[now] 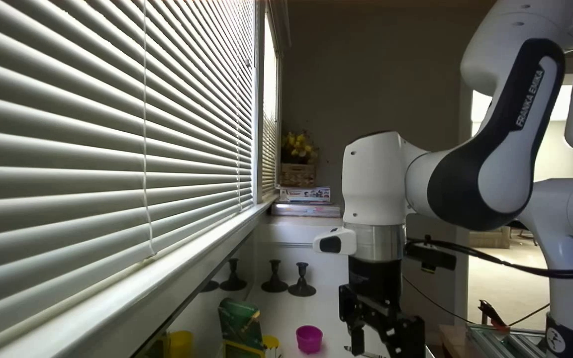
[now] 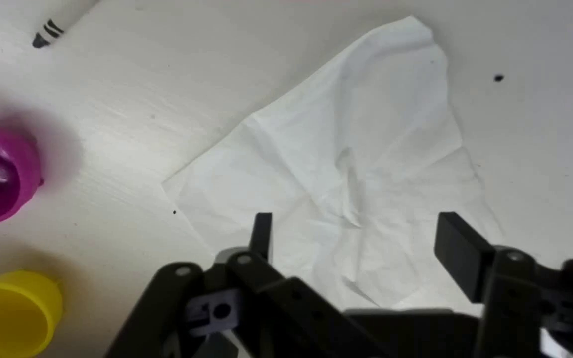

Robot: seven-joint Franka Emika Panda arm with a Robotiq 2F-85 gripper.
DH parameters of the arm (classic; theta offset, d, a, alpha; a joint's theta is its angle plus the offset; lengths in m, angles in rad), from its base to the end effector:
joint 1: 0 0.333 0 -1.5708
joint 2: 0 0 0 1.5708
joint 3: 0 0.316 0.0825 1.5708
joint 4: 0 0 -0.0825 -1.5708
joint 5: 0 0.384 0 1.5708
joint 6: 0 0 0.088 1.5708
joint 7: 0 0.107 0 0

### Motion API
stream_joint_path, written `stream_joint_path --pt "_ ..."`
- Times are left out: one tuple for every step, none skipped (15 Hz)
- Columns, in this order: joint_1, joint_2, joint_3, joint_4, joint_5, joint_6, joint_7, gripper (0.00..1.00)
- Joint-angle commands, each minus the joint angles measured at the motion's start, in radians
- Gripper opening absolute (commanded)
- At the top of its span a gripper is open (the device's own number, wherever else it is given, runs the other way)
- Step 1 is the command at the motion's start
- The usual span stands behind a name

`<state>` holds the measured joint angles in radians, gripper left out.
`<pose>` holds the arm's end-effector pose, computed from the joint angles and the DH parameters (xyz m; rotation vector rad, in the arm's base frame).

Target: Use the white napkin to wipe the counter.

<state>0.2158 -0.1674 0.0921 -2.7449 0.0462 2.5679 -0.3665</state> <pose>0.3729 0.1163 0.2698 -2.9756 -0.9764 0.0152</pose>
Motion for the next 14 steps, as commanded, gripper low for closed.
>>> stream_joint_path --pt "0.021 -0.212 -0.008 -0.019 0.047 -0.230 -0.034 1.00" --pt "0.030 -0.284 -0.013 -0.058 0.053 -0.266 -0.033 1.00" --pt "0.031 -0.303 -0.014 -0.033 0.046 -0.302 -0.019 1.00" --pt "0.034 -0.309 -0.020 0.001 0.046 -0.305 -0.015 1.00" --pt "0.023 -0.228 -0.010 0.001 0.010 -0.263 0.001 1.00" --pt "0.026 -0.261 -0.013 0.004 0.009 -0.275 0.002 1.00" --pt "0.028 -0.282 -0.016 0.004 0.009 -0.281 0.002 1.00" --pt "0.030 -0.293 -0.017 0.004 0.009 -0.285 0.002 1.00" --pt "0.030 -0.297 -0.018 0.003 0.009 -0.286 0.002 1.00" --pt "0.030 -0.296 -0.018 0.003 0.009 -0.286 0.002 1.00" --pt "0.030 -0.296 -0.018 0.002 0.009 -0.286 0.002 1.00" --pt "0.030 -0.296 -0.018 0.002 0.009 -0.286 0.002 1.00" --pt "0.030 -0.296 -0.018 0.002 0.009 -0.286 0.002 1.00" --pt "0.030 -0.296 -0.018 0.002 0.009 -0.286 0.002 1.00"
